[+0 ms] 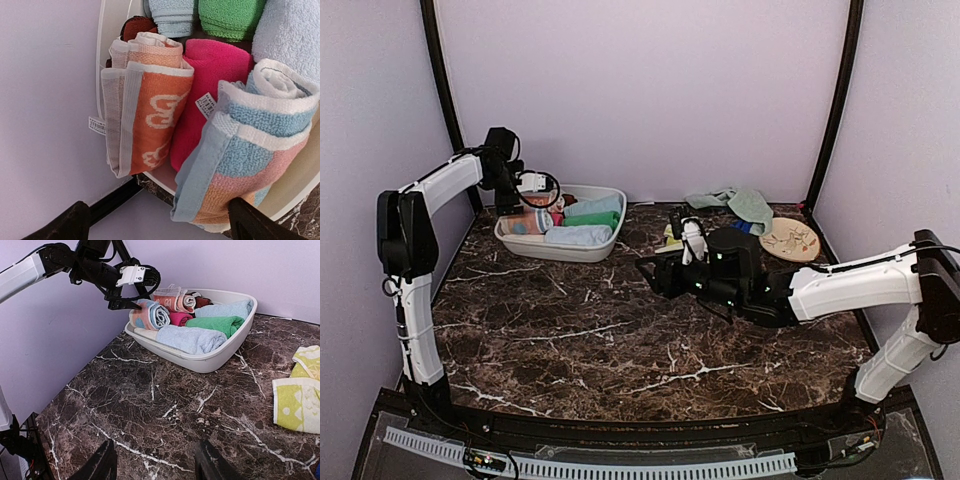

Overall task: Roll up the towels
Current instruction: Place the towel in the storage box, then adjust the towel in the storage box.

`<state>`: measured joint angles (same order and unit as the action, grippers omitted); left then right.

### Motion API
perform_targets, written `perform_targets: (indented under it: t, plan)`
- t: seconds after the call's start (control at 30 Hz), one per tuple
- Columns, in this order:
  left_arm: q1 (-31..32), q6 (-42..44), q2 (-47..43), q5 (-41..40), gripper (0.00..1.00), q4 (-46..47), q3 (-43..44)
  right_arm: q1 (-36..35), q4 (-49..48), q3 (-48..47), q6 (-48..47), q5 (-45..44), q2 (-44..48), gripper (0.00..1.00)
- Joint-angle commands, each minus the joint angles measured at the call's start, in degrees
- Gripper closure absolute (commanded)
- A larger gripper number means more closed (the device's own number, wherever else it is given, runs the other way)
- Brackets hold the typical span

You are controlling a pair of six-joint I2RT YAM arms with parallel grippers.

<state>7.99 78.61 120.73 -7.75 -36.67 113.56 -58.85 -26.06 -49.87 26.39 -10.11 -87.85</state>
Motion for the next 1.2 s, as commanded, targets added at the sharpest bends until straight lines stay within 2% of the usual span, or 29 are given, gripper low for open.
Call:
perform_targets:
  t: [0.0, 0.2, 0.5, 0.73, 0.8, 0.87, 1.0, 1.17]
  plan:
    - [-0.3, -3.5, -2.8, 0.8, 0.01, 4.4, 0.5, 0.6, -1.1, -1.1, -0.2, 1.2, 0.1, 0.48]
    - [-0.3, -4.7, -1.2, -4.9, 0.01, 19.9, -6.6, 0.8, -2.2, -0.8, 0.8, 2.6, -0.9, 0.48]
    - [-0.8, -5.3, 1.2, -6.0, 0.02, 21.4, -13.8, 0.8, -2.7, 0.7, 1.4, 2.7, 0.0, 0.49]
    - [-1.0, -9.8, 0.7, -7.6, 0.01, 23.7, -8.1, 0.9, -1.6, 1.4, 1.1, 1.2, 2.3, 0.47]
    - [-1.0, -10.7, -0.4, -9.7, 0.03, 25.2, -6.1, 1.0, -0.7, 1.3, 0.3, 0.0, 3.4, 0.41]
    - [-1.0, -10.2, -2.2, -13.3, 0.03, 30.0, -6.4, 1.3, 0.9, 0.9, -0.9, -1.3, 4.8, 0.03]
    - [-1.4, -14.4, -8.1, -16.2, 0.01, 32.6, -6.9, 2.4, 4.5, 0.0, -3.2, -3.7, 8.2, 0.00]
    - [-4.1, -29.5, -17.6, -8.8, 0.01, 23.8, -10.6, 6.1, 10.9, 0.5, -3.8, -10.5, 13.3, 0.00]
